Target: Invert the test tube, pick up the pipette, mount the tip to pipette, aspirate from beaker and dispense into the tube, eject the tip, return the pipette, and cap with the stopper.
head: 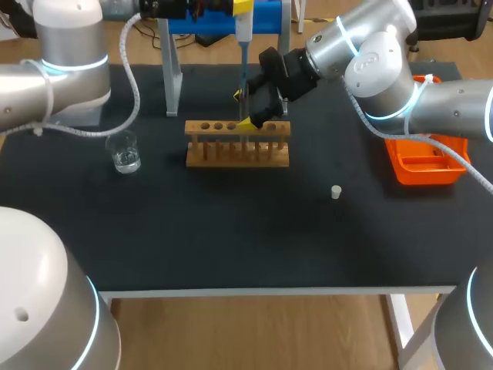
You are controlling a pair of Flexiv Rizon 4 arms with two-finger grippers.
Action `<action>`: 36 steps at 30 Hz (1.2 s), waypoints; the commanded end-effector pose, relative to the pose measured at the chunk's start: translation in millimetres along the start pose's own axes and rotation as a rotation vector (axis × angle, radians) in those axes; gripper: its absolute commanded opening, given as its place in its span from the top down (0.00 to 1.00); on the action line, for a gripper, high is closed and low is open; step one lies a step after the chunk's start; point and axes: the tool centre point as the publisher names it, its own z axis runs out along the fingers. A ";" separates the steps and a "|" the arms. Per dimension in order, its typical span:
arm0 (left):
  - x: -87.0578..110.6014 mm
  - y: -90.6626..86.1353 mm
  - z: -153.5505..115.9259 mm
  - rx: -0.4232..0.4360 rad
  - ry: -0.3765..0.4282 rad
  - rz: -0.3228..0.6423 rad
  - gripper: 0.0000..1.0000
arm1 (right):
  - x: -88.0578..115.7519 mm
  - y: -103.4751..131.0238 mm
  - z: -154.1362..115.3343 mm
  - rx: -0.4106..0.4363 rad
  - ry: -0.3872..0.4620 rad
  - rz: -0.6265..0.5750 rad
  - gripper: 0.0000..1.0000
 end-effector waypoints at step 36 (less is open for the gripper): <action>6.1 20.1 -1.9 0.016 -0.056 -0.004 1.00 | -1.0 -0.1 -0.4 0.002 0.003 0.000 0.00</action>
